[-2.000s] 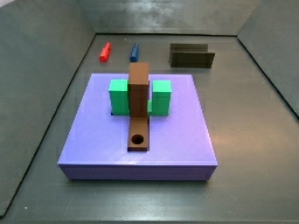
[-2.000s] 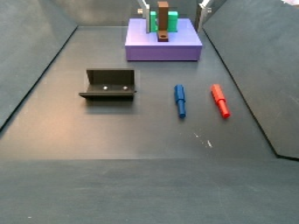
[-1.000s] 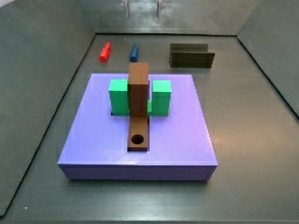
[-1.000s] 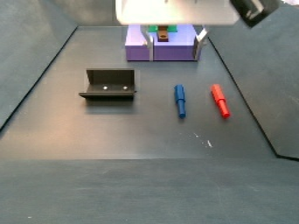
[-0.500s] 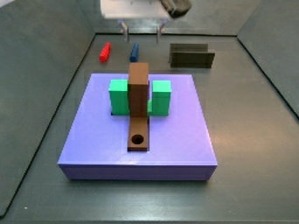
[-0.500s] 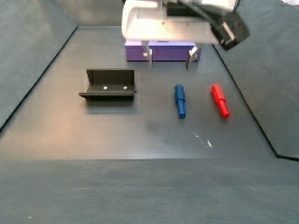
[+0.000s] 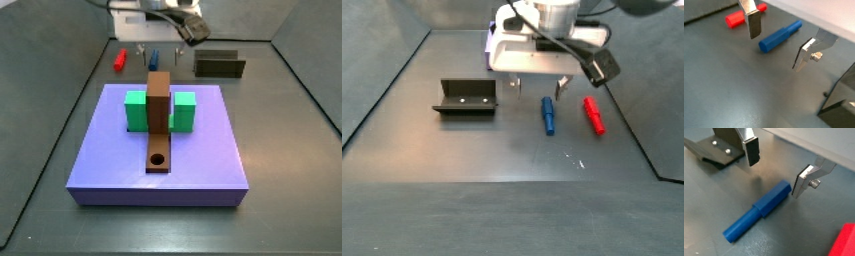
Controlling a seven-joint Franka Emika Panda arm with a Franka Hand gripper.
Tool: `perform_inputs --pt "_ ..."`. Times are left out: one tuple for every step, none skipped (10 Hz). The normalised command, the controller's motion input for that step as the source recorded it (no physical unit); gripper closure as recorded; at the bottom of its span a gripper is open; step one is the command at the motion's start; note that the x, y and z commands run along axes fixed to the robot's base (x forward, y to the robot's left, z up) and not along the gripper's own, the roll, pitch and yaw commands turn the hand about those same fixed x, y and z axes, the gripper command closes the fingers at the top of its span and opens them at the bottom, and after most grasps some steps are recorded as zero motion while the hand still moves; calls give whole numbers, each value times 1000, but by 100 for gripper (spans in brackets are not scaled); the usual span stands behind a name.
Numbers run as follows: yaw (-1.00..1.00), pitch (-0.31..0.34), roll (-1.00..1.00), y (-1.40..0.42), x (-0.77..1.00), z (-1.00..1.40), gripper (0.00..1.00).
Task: Pick up the blue object. Move up. Place the blue object on the fixture. Regrasp the blue object. Move to above the board. Insert the blue object.
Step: Pick up the blue object.
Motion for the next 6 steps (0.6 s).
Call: perform_inputs --pt "-134 0 0 194 -17 0 0" --pt "-74 -21 -7 151 -29 3 0" --pt "-57 -11 0 54 -57 0 0" --pt "0 -30 0 0 -57 -80 0" --pt "-49 -26 59 0 -120 -286 0" --pt "-71 -43 33 46 -186 -374 0"
